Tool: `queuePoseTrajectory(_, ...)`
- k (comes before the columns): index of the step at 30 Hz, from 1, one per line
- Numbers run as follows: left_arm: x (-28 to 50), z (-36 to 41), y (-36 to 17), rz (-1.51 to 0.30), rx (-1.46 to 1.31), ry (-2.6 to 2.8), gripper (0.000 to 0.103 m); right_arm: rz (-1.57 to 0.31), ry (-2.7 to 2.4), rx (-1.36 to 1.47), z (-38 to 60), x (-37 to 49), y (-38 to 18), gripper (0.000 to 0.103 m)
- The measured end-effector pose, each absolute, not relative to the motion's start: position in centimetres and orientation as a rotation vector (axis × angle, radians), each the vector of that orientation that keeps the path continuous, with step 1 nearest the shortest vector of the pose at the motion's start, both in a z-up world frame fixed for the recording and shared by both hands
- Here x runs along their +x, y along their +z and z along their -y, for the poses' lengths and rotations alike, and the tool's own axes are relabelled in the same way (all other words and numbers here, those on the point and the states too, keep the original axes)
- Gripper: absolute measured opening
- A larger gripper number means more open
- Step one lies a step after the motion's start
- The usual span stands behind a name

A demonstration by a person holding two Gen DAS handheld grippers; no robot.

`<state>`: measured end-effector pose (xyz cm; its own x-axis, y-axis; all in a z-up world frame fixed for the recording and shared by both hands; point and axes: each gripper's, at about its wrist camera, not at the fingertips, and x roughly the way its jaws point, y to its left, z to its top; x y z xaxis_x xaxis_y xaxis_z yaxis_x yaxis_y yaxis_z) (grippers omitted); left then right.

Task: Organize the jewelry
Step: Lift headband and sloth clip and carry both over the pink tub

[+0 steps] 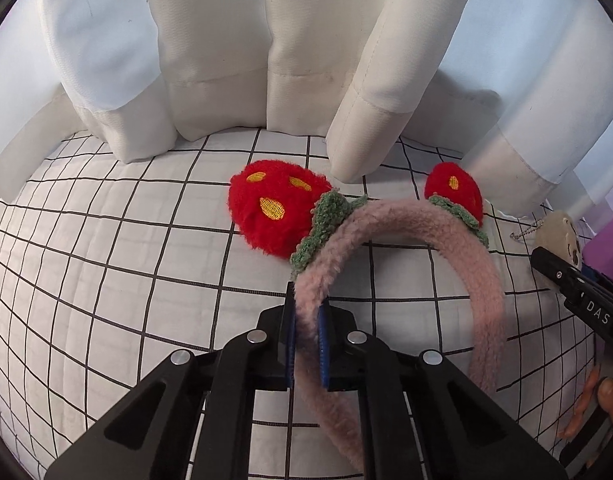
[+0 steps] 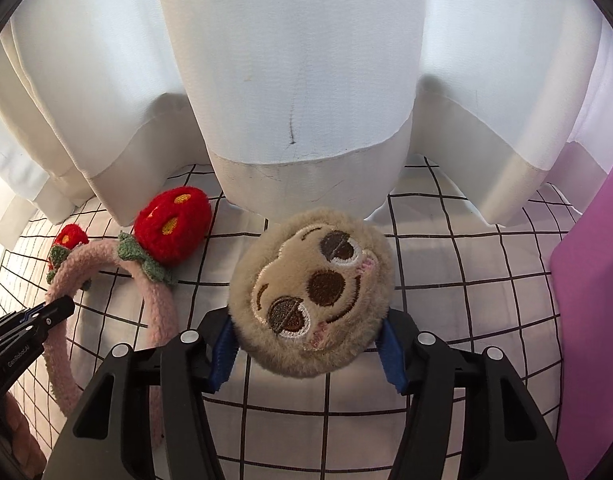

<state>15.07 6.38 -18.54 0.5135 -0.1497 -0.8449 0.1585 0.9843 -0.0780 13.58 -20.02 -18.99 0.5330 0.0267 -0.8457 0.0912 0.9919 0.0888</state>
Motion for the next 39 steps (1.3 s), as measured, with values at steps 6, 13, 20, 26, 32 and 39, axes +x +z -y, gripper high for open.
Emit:
queuePoseTrajectory(6,13.2,-7.6,-15.8,-0.965,0.004,-0.191,0.009,-0.973,-0.024,0.141,20.4,11.6,-16.4,0.057)
queuePoseTrajectory(13,10.3,-9.0,-12.2,-0.91,0.009,-0.198,0.009,-0.926,0.001,0.155,20.7,8.4,-13.0,0.057)
queuePoseTrajectory(20,7.4,-8.8,-8.0,-0.854,0.014,-0.208,0.009,-0.856,0.035,0.152,20.2,4.6,-7.7,0.057)
queuePoseTrajectory(26,5.3,-6.7,-3.9,-0.778,0.022,-0.261,0.009,-0.786,0.048,0.163,21.2,0.7,-3.4,0.057)
queuePoseTrajectory(32,3.2,-2.3,0.0,-0.702,0.029,-0.385,0.009,-0.699,-0.004,0.17,23.8,-3.7,0.8,0.057)
queuePoseTrajectory(39,0.8,5.4,3.1,-0.638,0.065,-0.563,0.01,-0.597,-0.166,0.22,31.0,-9.2,4.7,0.057)
